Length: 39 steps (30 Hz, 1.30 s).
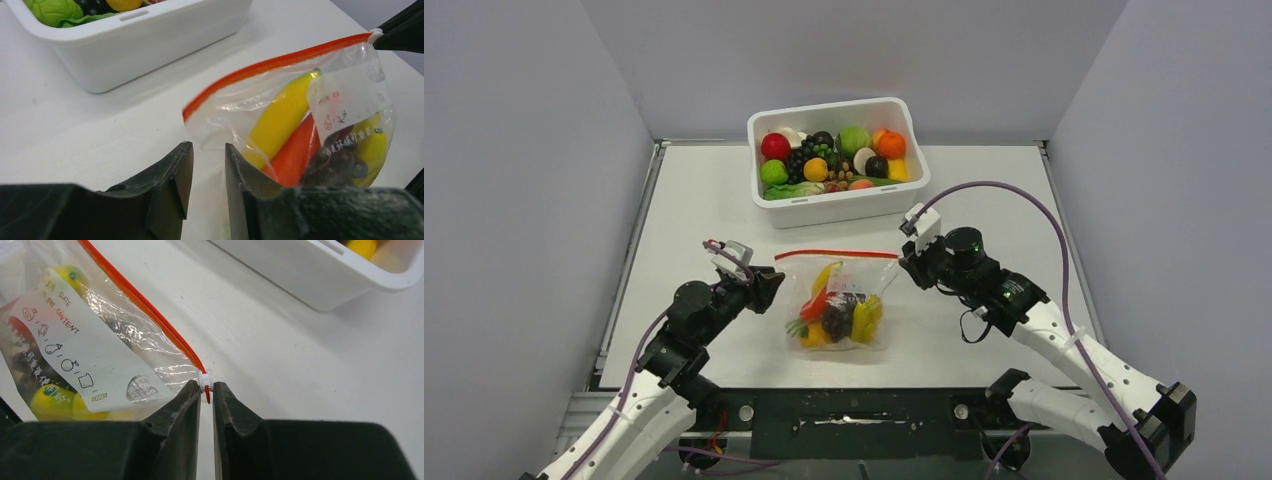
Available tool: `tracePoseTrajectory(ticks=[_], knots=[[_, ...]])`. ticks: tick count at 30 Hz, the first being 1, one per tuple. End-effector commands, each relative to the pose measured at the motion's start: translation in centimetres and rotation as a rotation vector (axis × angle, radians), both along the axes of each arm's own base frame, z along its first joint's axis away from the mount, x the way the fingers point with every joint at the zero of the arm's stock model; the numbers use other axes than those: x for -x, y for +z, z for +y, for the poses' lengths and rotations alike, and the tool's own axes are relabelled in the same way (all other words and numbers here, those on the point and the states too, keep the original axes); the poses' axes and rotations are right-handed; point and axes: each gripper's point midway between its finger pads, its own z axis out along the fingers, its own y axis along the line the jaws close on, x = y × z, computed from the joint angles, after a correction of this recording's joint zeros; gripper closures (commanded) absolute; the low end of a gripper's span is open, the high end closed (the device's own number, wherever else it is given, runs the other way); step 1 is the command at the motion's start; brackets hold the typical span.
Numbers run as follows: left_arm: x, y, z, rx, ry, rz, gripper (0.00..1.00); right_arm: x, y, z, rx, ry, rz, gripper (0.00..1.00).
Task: Place the food in the zip-top bag and seal the zipper
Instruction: Place the zipper food storage bag at the center of the board.
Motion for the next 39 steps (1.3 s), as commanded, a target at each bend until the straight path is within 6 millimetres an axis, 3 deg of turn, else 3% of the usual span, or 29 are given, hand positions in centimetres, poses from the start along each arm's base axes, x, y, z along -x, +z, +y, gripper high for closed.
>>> tracePoseTrajectory(ticks=[1,6,11,17,22,26,30,35,36,39], knots=[[-1.6,5.2,0.5,0.042,0.056,-0.143,0.66,-2.2,1.3,0.0,-0.078,-0.053,-0.031,1.0],[-1.5,6.0,0.8,0.033,0.063,-0.165,0.51,-3.9,0.6,-1.2,-0.118,-0.169,-0.004,0.98],[-1.4,5.9,1.7,0.03,0.102,-0.193,0.4,-3.9,-1.2,-1.0,-0.113,-0.173,0.064,1.0],[-1.2,6.3,2.7,0.021,0.144,-0.186,0.34,-4.2,-2.3,-2.3,-0.094,-0.245,0.079,1.0],[-0.9,6.6,3.1,0.044,0.166,-0.155,0.32,-4.6,-1.7,-3.4,-0.083,-0.305,0.07,0.9],[-0.5,8.0,3.3,0.127,0.189,-0.144,0.31,-4.5,0.0,-3.9,-0.128,-0.345,0.042,0.73],[-0.3,9.9,3.7,0.17,0.211,-0.145,0.3,-3.9,2.6,-3.7,-0.201,-0.335,0.014,0.37],[-1.1,11.3,4.8,0.259,0.317,-0.087,0.29,-2.9,6.4,-3.9,-0.292,-0.325,-0.035,0.04],[-1.2,11.5,4.9,0.279,0.338,-0.068,0.29,-2.7,7.2,-4.0,-0.311,-0.329,-0.042,0.0],[-1.5,12.4,5.2,0.287,0.371,-0.036,0.29,-1.9,9.7,-4.9,-0.371,-0.362,-0.071,0.02]])
